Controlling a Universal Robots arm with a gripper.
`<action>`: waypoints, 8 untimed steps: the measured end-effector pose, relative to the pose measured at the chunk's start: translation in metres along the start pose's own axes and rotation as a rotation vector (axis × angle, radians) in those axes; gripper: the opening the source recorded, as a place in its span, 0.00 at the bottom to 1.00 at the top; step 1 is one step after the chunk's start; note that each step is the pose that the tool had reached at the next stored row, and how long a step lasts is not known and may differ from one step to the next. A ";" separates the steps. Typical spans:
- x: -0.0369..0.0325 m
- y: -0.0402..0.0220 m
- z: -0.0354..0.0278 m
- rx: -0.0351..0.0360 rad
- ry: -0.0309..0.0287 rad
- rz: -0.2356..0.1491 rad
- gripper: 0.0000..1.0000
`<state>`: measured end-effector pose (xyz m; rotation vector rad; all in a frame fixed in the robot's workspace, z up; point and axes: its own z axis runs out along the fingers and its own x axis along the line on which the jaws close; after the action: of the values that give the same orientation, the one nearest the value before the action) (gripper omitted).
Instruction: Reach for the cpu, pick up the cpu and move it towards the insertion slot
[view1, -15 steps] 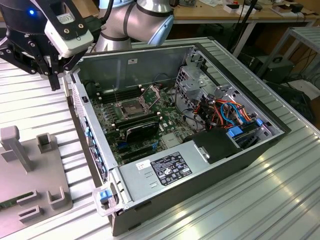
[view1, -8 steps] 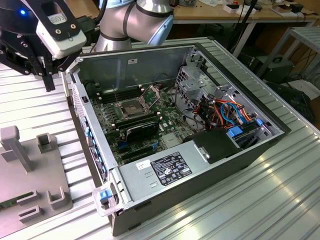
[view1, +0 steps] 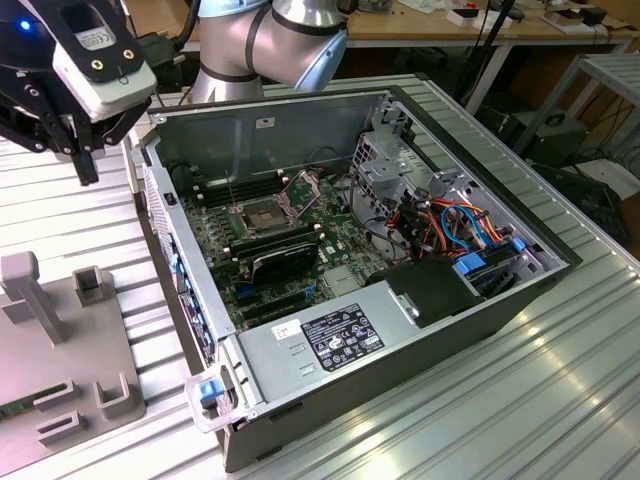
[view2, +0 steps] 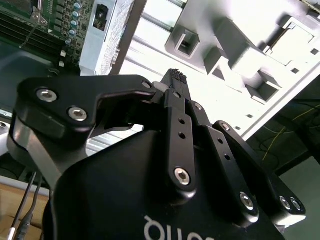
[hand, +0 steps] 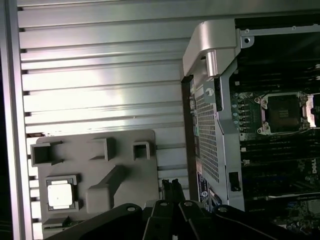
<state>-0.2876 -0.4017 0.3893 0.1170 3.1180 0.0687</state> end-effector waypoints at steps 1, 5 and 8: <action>0.0008 -0.0002 0.0000 0.0000 0.0000 0.000 0.11; 0.0061 -0.0028 -0.0002 0.0000 0.0000 0.000 0.11; 0.0144 -0.0059 -0.0005 0.0000 -0.0001 0.000 0.11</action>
<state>-0.3023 -0.4065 0.3893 0.1169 3.1180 0.0687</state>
